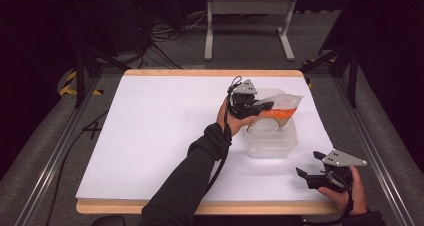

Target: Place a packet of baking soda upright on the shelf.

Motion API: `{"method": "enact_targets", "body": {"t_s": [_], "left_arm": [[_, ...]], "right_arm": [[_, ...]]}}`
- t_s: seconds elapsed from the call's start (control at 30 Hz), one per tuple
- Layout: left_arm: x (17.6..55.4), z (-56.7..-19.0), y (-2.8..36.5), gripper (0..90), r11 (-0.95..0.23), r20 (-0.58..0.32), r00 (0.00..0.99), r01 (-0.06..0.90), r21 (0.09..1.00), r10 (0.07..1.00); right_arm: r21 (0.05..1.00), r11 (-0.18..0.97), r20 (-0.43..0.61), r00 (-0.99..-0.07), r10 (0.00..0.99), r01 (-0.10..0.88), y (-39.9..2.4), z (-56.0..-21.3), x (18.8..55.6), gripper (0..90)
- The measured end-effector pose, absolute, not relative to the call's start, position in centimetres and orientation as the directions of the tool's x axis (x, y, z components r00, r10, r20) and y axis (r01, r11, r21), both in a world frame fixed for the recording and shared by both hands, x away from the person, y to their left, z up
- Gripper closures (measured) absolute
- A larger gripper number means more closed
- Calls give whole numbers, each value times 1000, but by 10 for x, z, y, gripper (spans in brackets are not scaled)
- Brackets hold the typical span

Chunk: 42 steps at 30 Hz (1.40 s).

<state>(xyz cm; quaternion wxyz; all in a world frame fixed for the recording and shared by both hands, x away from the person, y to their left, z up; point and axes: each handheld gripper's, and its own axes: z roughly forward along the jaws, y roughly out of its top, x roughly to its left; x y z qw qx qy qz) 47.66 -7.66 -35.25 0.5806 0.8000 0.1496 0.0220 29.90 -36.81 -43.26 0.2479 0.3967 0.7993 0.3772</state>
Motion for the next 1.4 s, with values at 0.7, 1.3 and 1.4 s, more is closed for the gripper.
{"method": "enact_targets", "body": {"t_s": [0.7, 1.3, 1.4], "left_arm": [[475, -365, -79, 880, -330, -128, 957, 212, 920, 259], [466, -355, -70, 631, -354, -60, 946, 178, 918, 318], [463, -350, -63, 486, -363, -30, 937, 164, 917, 347]], "right_arm": [[797, 405, -97, -566, 819, 448, -367, -433, 299, 142], [799, 400, -98, -561, 822, 448, -368, -432, 299, 139], [799, 403, -99, -564, 820, 446, -367, -432, 298, 139]]}}
